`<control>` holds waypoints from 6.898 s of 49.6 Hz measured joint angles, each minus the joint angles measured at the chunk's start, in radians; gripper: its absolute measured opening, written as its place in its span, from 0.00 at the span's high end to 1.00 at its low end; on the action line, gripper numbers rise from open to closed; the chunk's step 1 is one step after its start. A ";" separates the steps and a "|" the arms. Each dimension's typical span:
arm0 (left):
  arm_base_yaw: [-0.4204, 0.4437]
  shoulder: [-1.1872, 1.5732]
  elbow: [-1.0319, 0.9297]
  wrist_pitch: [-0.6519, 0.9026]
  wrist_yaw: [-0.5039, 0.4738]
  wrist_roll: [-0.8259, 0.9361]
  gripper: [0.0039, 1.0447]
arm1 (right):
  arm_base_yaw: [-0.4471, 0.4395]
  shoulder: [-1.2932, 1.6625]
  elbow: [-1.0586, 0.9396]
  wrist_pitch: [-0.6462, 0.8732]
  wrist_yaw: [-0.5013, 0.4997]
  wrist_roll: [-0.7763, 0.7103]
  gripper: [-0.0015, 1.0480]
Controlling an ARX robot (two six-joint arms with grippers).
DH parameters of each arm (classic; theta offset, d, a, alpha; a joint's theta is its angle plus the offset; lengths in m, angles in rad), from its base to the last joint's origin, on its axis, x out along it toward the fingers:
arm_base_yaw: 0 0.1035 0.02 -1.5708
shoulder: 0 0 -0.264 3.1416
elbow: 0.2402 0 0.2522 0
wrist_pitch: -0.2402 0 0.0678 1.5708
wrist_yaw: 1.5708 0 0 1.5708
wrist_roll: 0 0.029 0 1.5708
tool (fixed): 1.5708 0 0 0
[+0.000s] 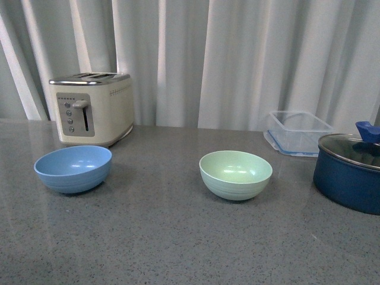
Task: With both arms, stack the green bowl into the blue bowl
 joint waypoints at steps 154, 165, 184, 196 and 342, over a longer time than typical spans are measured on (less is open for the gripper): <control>-0.405 1.028 1.160 -0.201 -0.098 0.129 0.97 | 0.000 0.000 0.000 0.000 0.000 0.000 0.10; -0.439 1.066 1.167 -0.212 -0.103 0.113 0.97 | 0.000 0.000 0.000 0.000 0.000 0.000 0.10; -0.462 1.102 1.180 -0.213 -0.111 0.099 0.97 | 0.000 0.000 0.000 0.000 0.000 0.000 0.10; -0.468 1.135 1.197 -0.212 -0.112 0.092 0.97 | 0.000 0.000 0.000 0.000 0.000 0.000 0.10; -0.262 -0.320 -0.436 0.587 0.060 0.333 0.97 | 0.000 0.000 0.000 0.000 0.000 0.000 0.10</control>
